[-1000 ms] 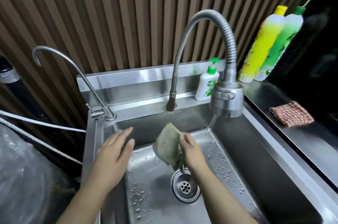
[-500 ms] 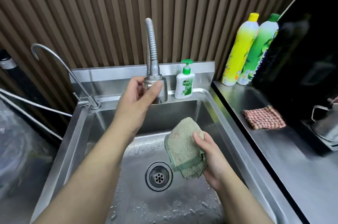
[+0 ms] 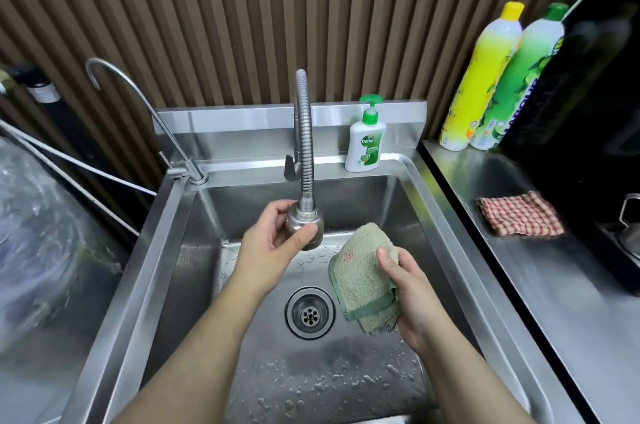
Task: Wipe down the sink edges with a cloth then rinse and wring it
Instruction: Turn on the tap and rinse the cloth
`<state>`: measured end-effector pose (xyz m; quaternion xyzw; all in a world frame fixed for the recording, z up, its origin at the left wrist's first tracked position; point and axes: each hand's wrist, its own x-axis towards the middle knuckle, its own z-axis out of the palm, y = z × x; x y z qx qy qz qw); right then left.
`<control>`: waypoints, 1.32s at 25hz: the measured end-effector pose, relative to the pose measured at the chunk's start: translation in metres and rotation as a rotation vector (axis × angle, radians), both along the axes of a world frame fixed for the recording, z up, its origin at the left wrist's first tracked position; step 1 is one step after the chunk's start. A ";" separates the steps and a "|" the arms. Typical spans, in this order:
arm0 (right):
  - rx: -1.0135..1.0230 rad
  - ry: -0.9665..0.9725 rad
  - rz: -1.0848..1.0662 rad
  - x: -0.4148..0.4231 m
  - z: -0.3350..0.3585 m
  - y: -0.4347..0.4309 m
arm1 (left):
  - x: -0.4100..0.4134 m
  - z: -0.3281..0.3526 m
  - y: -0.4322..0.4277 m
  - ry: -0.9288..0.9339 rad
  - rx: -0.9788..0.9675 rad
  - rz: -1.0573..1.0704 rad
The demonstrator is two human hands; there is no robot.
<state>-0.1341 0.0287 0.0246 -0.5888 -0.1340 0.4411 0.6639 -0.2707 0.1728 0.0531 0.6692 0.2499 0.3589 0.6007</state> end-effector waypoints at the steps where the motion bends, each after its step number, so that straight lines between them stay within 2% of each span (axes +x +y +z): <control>1: -0.008 0.000 -0.021 0.000 -0.002 0.001 | 0.000 -0.005 0.001 0.006 -0.005 -0.012; 8: -0.031 -0.007 -0.093 -0.006 -0.012 0.005 | -0.013 -0.027 0.030 0.052 -0.057 -0.223; 11: -0.053 -0.010 -0.129 -0.014 -0.016 0.007 | 0.001 -0.032 0.063 0.099 -0.131 0.017; 14: -0.060 -0.003 -0.156 -0.024 -0.022 0.011 | 0.046 -0.029 0.102 0.338 -0.029 0.223; 18: -0.073 0.005 -0.186 -0.035 -0.023 0.018 | 0.089 -0.027 0.138 0.462 0.023 0.272; 21: -0.101 0.011 -0.231 -0.038 -0.026 0.019 | 0.097 -0.034 0.145 0.559 0.223 0.290; 23: -0.124 0.022 -0.258 -0.039 -0.028 0.019 | 0.099 -0.037 0.149 0.588 0.282 0.298; 25: -0.146 0.042 -0.280 -0.039 -0.030 0.018 | 0.101 -0.044 0.160 0.561 0.159 0.376; 28: -0.192 0.057 -0.293 -0.038 -0.034 0.022 | 0.100 -0.050 0.170 0.353 -0.257 0.407; 29: -0.209 0.055 -0.284 -0.037 -0.035 0.023 | 0.098 -0.050 0.169 0.309 -0.328 0.391; 33: -0.240 0.013 -0.183 -0.033 -0.040 0.032 | 0.068 -0.045 0.138 0.294 -0.364 0.318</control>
